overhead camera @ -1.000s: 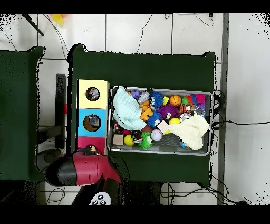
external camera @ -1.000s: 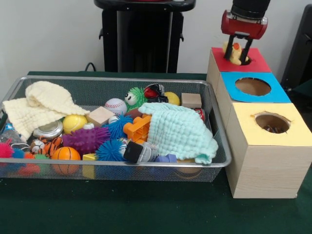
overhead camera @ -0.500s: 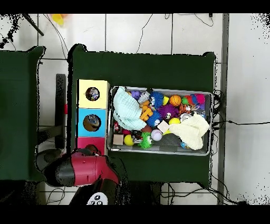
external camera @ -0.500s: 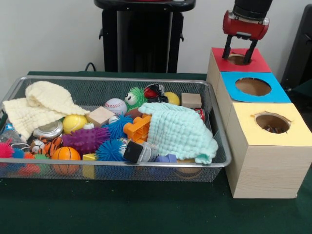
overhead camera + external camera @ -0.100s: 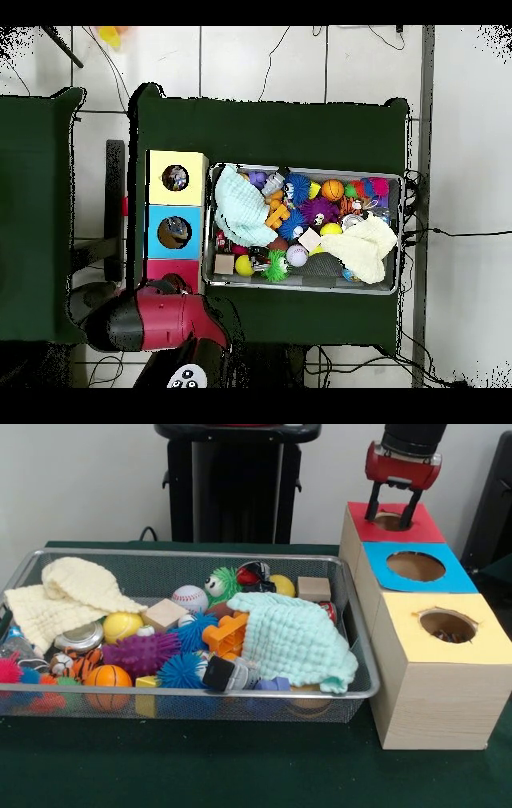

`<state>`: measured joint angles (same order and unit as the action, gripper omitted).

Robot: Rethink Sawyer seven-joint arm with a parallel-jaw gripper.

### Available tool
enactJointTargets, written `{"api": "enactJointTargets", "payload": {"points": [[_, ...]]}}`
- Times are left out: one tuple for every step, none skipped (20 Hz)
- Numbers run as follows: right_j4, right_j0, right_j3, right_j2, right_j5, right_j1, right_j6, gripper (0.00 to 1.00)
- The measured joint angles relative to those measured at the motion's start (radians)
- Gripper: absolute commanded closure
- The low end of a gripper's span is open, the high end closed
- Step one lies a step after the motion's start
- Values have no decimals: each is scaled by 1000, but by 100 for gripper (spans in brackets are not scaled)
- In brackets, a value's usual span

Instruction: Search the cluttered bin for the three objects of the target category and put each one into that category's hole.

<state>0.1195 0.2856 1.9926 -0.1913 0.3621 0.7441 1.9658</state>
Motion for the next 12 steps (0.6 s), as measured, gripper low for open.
{"api": "enactJointTargets", "payload": {"points": [[1, -1, 1, 0, 0, 0, 0, 100], [2, -11, 3, 0, -4, 0, 0, 100], [3, -15, 4, 0, -6, 0, 0, 100], [5, -17, 5, 1, -9, 0, 0, 100], [6, -20, 6, 1, -12, 0, 0, 100], [8, -20, 8, 1, -14, 0, 0, 100], [9, -20, 9, 2, -16, 0, 0, 100], [10, -20, 10, 2, -17, 1, 0, 100], [10, -20, 10, 2, -17, 1, 0, 100], [10, -19, 10, 2, -17, 1, 0, 100], [11, -19, 10, 2, -18, 1, 0, 100], [12, -19, 11, 2, -18, 1, 0, 100]]}}
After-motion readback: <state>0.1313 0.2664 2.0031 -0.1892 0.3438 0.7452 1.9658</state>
